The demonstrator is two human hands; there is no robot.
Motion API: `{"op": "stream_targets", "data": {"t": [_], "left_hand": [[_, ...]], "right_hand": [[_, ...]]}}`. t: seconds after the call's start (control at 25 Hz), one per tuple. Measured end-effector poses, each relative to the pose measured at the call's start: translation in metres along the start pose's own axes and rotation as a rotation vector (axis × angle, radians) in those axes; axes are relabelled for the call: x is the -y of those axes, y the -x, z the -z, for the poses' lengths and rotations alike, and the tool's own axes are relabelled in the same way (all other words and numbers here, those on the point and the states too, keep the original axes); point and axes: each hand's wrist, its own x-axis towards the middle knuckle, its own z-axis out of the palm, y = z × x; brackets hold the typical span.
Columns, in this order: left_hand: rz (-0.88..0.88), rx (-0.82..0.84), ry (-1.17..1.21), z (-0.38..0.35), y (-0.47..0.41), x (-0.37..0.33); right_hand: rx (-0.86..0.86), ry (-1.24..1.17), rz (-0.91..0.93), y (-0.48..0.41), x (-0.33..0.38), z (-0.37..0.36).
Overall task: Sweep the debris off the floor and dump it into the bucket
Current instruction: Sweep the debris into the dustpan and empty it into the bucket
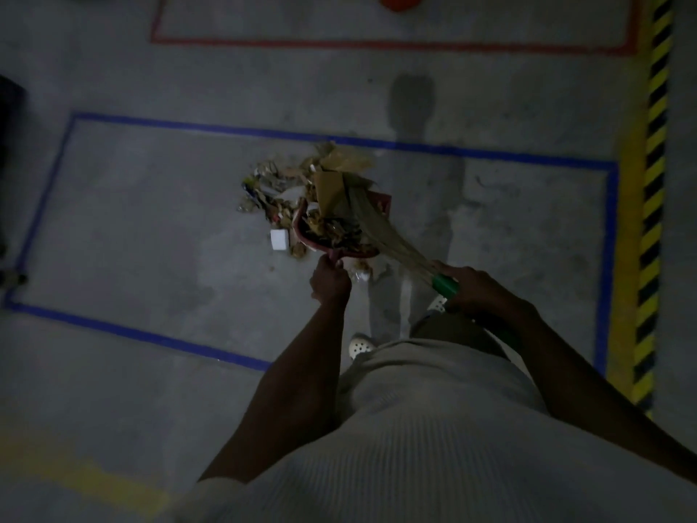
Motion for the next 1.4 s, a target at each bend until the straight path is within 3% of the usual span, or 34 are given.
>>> {"op": "stream_targets", "data": {"t": [0.32, 0.72, 1.04, 1.4], "left_hand": [[-0.095, -0.041, 0.012, -0.023, -0.017, -0.117], [-0.138, -0.037, 0.101, -0.07, -0.067, -0.256], [-0.192, 0.019, 0.055, -0.092, -0.202, -0.406], [-0.217, 0.08, 0.059, -0.068, -0.365, -0.627]], "right_hand": [[0.017, -0.233, -0.038, -0.04, -0.025, 0.121], [-0.089, -0.241, -0.011, -0.096, -0.024, 0.225], [-0.152, -0.224, -0.028, -0.216, 0.015, 0.356], [-0.227, -0.238, 0.062, -0.349, 0.098, 0.538]]}}
